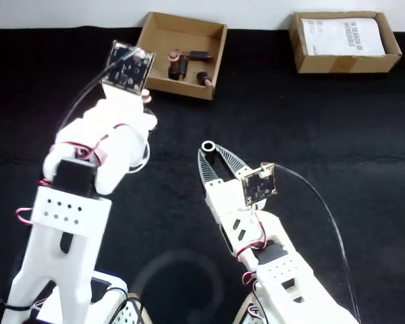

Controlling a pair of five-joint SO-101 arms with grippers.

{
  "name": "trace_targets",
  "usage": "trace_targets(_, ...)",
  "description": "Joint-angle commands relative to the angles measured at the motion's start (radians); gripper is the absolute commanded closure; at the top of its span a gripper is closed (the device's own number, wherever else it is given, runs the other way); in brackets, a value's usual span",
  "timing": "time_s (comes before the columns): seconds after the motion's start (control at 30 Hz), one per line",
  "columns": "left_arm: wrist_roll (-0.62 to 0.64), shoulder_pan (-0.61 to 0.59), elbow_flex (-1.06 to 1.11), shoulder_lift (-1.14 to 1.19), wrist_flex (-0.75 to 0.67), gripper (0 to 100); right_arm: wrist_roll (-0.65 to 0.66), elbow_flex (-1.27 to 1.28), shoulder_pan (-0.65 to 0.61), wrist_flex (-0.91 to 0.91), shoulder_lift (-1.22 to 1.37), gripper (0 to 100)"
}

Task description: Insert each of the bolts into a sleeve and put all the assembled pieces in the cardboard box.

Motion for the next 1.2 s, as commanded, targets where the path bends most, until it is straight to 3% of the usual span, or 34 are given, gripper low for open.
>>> trace_targets(0.0,0.000,0.018,0.110,-0.044,-0.245,99,0.005,-0.004,-0.005,-0.021,-0.039,99.2)
trace_targets(0.13,0.000,0.077,0.219,-0.045,-0.433,99,0.005,-0.004,-0.005,-0.021,-0.039,99.2)
trace_targets(0.3,0.002,0.225,0.266,-0.048,-0.532,99,0.008,0.019,-0.004,-0.022,-0.038,99.2)
trace_targets(0.5,0.003,0.344,0.269,-0.079,-0.534,99,0.005,0.022,-0.001,-0.022,-0.039,99.2)
trace_targets(0.63,0.097,0.371,0.272,-0.137,-0.531,99,0.005,0.022,-0.001,-0.022,-0.039,99.2)
trace_targets(0.97,0.269,0.380,0.309,-0.153,-0.494,99,0.005,0.013,-0.001,-0.022,-0.039,99.2)
trace_targets(1.17,0.282,0.355,0.367,-0.154,-0.500,99,0.005,0.018,0.001,-0.022,-0.039,99.2)
